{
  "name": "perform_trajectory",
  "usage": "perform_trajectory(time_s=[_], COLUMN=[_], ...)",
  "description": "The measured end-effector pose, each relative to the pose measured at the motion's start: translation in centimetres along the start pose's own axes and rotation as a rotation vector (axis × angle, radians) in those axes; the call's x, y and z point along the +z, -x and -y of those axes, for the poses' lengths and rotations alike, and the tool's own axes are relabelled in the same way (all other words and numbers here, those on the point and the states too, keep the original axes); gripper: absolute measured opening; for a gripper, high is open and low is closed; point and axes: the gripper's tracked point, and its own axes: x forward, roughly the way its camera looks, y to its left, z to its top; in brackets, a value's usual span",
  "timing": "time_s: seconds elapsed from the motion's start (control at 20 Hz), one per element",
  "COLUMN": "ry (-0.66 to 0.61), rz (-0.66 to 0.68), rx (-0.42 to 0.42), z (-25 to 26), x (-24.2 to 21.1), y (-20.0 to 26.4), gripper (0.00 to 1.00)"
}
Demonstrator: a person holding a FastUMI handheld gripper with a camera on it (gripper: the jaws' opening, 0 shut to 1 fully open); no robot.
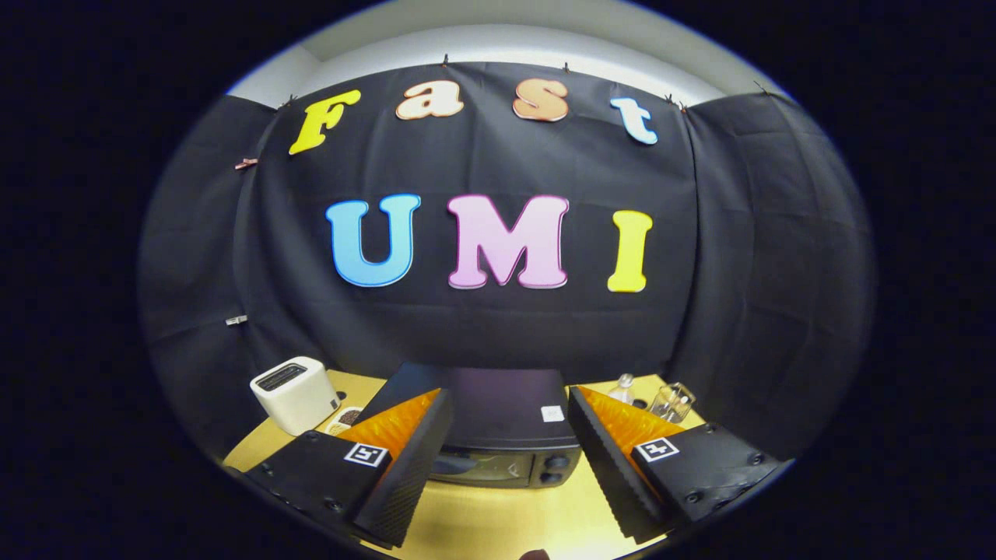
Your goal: Open the toaster oven, put the food inside, and close the toaster oven door.
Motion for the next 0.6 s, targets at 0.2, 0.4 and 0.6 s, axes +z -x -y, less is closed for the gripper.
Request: perform_trajectory(time_s=[0.2, 0.4, 0.6], ry=[0.0, 0.007, -0.026], rz=[0.072, 0.086, 0.071], rx=[0.0, 0.012, 0.021], z=[3.8, 8.1, 11.9], x=[3.6, 4.5, 4.1], y=[1.4, 1.5, 1.8], gripper=[0.99, 0.99, 0.99])
